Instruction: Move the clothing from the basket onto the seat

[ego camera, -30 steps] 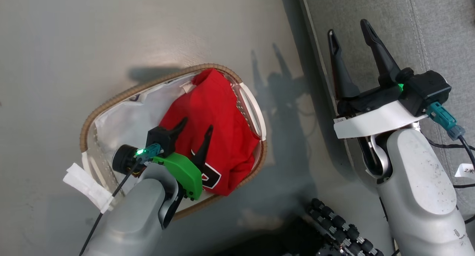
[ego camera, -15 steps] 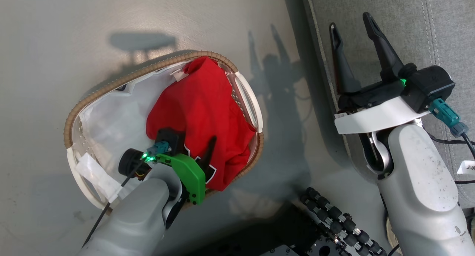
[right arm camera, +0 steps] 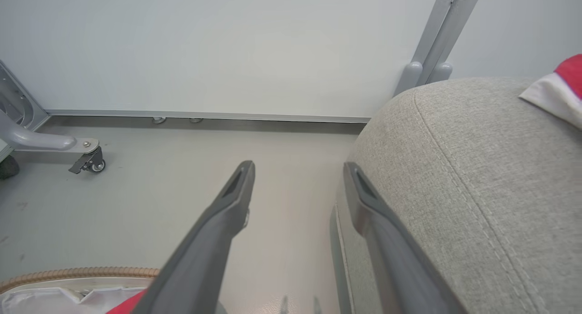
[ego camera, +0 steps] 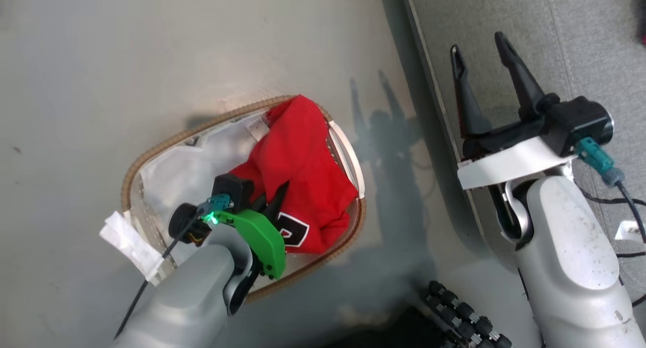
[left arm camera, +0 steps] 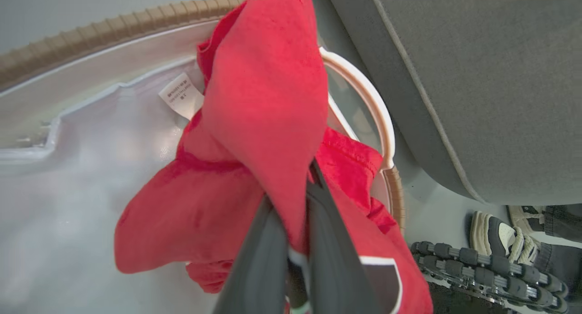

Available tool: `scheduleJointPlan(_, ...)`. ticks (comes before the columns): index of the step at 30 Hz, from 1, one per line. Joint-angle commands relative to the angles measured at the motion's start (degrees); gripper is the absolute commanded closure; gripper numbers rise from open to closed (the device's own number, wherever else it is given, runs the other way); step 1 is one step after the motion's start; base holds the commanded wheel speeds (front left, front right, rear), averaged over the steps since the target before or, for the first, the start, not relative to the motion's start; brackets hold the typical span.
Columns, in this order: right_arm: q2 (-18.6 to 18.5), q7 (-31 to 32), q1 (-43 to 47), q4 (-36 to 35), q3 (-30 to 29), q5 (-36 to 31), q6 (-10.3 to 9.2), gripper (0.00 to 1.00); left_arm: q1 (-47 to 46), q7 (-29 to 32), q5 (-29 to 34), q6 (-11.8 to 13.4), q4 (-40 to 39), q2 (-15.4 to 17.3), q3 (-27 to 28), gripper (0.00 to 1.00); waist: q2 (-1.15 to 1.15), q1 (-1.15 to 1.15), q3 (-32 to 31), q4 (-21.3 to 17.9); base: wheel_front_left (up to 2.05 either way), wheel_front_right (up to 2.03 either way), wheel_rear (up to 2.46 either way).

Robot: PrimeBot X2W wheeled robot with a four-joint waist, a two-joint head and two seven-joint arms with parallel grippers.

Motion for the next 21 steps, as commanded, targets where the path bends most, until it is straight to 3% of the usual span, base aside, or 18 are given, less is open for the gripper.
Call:
scheduleJointPlan(1,-0.18,-0.03,1.48,0.69,-0.08,-0.73,-0.06,0.0,2.12,-0.18,1.07,-0.17,-1.17,-0.07,0.66,1.0,0.0,0.0,-5.85,2.65,0.0,0.0,0.0)
scheduleJointPlan(21,-0.2,-0.03,13.11,6.4,-2.34,-1.14,-0.06,0.0,18.97,-0.21,14.32,-0.17,-16.79,-2.29,15.22,1.0,0.0,0.0,-28.09,10.85,0.0,0.0,0.0)
